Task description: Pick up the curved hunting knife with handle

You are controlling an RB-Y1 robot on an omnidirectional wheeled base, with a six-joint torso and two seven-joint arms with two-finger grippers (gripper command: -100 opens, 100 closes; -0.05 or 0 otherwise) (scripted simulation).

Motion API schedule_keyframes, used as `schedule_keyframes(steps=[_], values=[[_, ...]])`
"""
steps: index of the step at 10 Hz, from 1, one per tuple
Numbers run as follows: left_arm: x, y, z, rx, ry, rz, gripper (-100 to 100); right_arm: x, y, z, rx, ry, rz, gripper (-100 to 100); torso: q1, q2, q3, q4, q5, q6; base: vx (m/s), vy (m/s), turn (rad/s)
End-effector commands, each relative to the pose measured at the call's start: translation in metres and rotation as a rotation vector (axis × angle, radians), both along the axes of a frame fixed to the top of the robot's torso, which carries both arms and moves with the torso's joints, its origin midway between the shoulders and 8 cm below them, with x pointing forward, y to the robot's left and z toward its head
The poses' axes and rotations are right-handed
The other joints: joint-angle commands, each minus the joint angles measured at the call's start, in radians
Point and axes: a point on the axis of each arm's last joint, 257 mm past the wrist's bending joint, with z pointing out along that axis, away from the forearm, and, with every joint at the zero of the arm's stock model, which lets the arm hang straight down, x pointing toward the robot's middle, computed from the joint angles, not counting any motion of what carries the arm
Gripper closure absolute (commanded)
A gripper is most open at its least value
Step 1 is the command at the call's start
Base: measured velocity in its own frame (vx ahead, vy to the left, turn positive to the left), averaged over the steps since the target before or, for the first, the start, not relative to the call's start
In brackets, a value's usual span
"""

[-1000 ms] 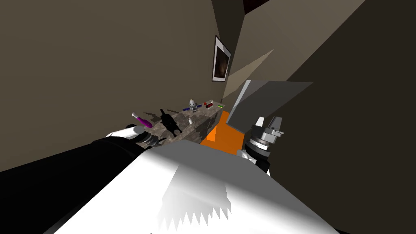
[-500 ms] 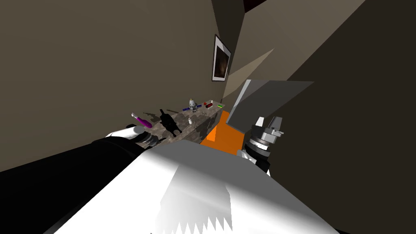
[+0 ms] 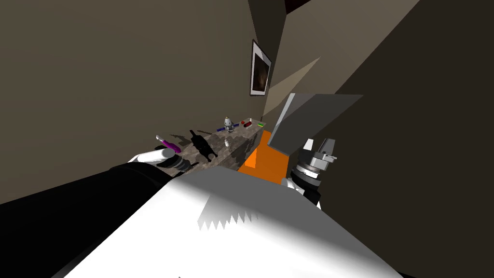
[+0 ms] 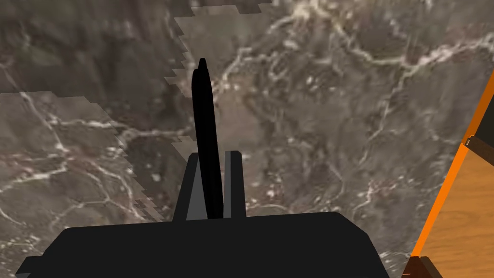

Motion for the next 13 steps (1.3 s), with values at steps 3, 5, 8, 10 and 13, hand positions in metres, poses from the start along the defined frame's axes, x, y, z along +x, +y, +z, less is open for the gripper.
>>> schedule_keyframes(steps=[3,5,8,10,13], values=[[0.008,-0.01,0.003,0.0,0.001,0.037,100,0.0,0.0,0.0,0.0,0.0,0.0,0,-0.002,-0.001,-0.001,0.0,0.0,0.0,-0.059,0.036,-0.067],[0.013,-0.017,0.005,0.0,0.001,0.051,100,0.0,0.0,0.0,0.0,0.0,0.0,0,-0.002,-0.001,-0.001,0.0,0.0,0.001,-0.06,0.047,-0.072],[0.023,-0.032,0.01,0.0,0.0,0.061,100,0.0,0.0,0.0,0.0,0.0,0.0,0,-0.001,-0.001,-0.001,0.0,0.0,-0.001,-0.067,0.047,-0.078],[0.027,-0.041,0.012,-0.001,-0.001,0.075,100,0.0,0.0,0.0,0.0,0.0,0.0,0,-0.002,-0.001,0.0,0.0,0.0,-0.001,-0.066,0.044,-0.069],[0.031,-0.049,0.014,-0.005,-0.001,0.106,100,0.0,0.0,0.0,0.0,0.0,0.0,0,-0.002,-0.001,0.0,0.0,0.0,-0.001,-0.063,0.038,-0.063]])
